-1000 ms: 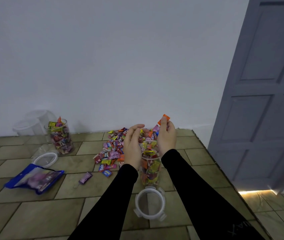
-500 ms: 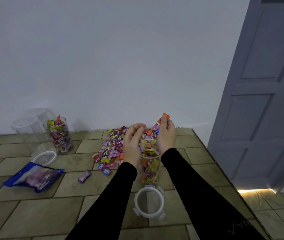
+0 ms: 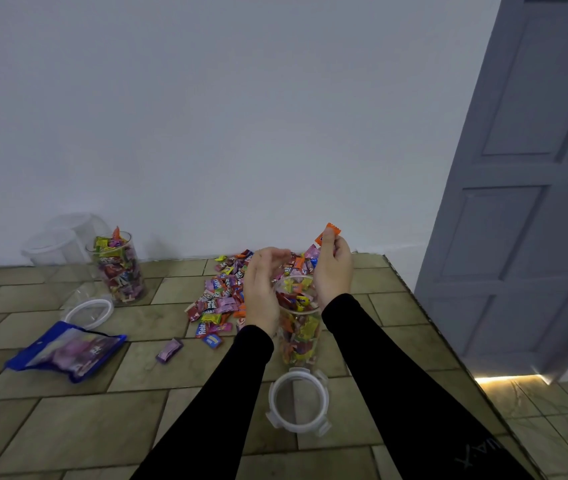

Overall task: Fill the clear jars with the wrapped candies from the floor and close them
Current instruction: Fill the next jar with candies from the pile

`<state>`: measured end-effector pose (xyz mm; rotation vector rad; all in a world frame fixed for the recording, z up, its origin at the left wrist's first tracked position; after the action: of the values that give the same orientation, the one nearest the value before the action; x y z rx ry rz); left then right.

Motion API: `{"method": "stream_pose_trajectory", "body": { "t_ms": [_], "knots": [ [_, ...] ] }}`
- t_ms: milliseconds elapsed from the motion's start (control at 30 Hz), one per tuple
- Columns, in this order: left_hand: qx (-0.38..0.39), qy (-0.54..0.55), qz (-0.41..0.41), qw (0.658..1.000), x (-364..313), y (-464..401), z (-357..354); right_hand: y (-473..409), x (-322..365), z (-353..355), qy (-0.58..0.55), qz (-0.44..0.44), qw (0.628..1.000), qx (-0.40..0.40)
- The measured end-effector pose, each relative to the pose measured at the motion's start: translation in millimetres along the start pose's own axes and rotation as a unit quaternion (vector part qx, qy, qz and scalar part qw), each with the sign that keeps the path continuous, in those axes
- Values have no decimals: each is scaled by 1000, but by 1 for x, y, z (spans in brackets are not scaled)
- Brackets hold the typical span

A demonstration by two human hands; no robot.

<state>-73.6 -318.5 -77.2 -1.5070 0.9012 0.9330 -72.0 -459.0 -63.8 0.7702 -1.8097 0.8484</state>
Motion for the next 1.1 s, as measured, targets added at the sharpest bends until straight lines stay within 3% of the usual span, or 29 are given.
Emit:
{"method": "stream_pose_trajectory", "body": {
  "t_ms": [133, 200, 267, 567, 700, 1100],
  "knots": [
    [-19, 3, 108, 994, 27, 8, 4, 1, 3, -1, -4, 14, 1000, 6],
    [25, 32, 200, 979, 43, 18, -3, 1, 3, -2, -15, 15, 1000, 15],
    [67, 36, 241, 968, 56, 26, -9, 1, 1, -5, -23, 6, 999, 27],
    [38, 64, 268, 961, 70, 28, -10, 5, 1, -11, -103, -3, 992, 79],
    [25, 68, 281, 957, 73, 27, -10, 8, 0, -12, -99, -22, 991, 87],
    [18, 102, 295, 950, 76, 27, -11, 12, 8, -17, -48, 34, 991, 117]
  ]
}}
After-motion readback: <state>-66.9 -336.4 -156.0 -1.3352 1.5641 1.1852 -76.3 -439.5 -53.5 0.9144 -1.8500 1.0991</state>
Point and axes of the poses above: each hand's wrist, its own y-axis away from the middle knuckle, its own z-axis out of the back of the hand, x = y × z, the point moved 7 cm from there along -y, towards the middle knuckle, and after that the axes turned 11 degrees about -y, right-handed, at the moved point
